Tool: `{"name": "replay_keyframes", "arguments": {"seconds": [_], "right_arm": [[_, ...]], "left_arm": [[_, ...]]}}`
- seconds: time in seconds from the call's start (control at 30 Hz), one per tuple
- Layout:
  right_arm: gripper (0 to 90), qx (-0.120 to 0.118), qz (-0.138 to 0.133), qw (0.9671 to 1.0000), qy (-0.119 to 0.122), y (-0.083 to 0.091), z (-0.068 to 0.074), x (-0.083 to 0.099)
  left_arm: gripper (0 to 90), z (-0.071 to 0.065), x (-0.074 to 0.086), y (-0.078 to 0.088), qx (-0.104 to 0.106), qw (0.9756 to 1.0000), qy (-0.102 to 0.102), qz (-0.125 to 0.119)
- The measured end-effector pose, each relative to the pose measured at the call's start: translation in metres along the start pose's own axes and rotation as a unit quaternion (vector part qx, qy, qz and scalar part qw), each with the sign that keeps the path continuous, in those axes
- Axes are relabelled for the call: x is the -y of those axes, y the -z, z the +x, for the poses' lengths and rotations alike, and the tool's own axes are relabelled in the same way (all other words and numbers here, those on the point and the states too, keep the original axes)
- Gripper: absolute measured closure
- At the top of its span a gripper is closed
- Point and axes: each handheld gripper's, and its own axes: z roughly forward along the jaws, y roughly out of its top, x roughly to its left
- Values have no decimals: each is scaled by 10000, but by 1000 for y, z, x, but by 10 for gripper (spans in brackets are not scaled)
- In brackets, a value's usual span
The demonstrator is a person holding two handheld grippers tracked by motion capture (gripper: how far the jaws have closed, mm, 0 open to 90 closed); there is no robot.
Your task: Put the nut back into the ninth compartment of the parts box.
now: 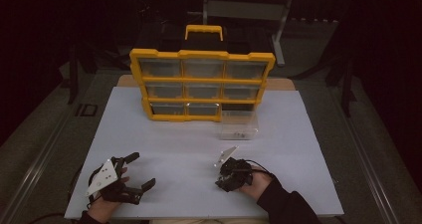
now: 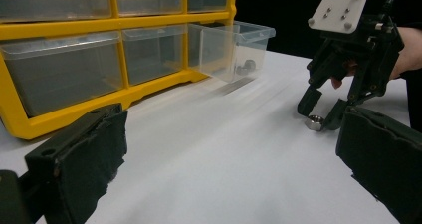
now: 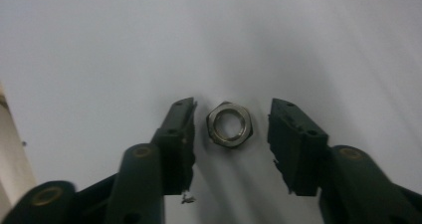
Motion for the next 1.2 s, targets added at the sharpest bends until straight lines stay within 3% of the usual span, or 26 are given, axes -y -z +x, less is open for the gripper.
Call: {"name": "replay_keyframes", "arguments": {"seconds": [0.2,0.37,0.53,0.83,1.03,1.2], "right_arm": [[592,99,92,9999,103,-3,3,-2],[688,95,103,9998,122,-3,4,-3],[703,56,160,9998,102,0,2,-6],[704,212,-327,9992,-34,40,-13,-19],[704,387,-746,9960,-287,75,-35,-26],[704,542,-928,9931,-471,90,-51,-30]], "left_arm": [[0,0,0,0,-2,10000,-2,1],[0,0,0,0,-5,10000,-6,3],[0,0,0,0,-2,10000,-8,0],[0,0,0,0,-3,10000,-8,5],[0,0,0,0,-2,10000,-6,5],[0,0,0,0,-5,10000,-9,7]]}}
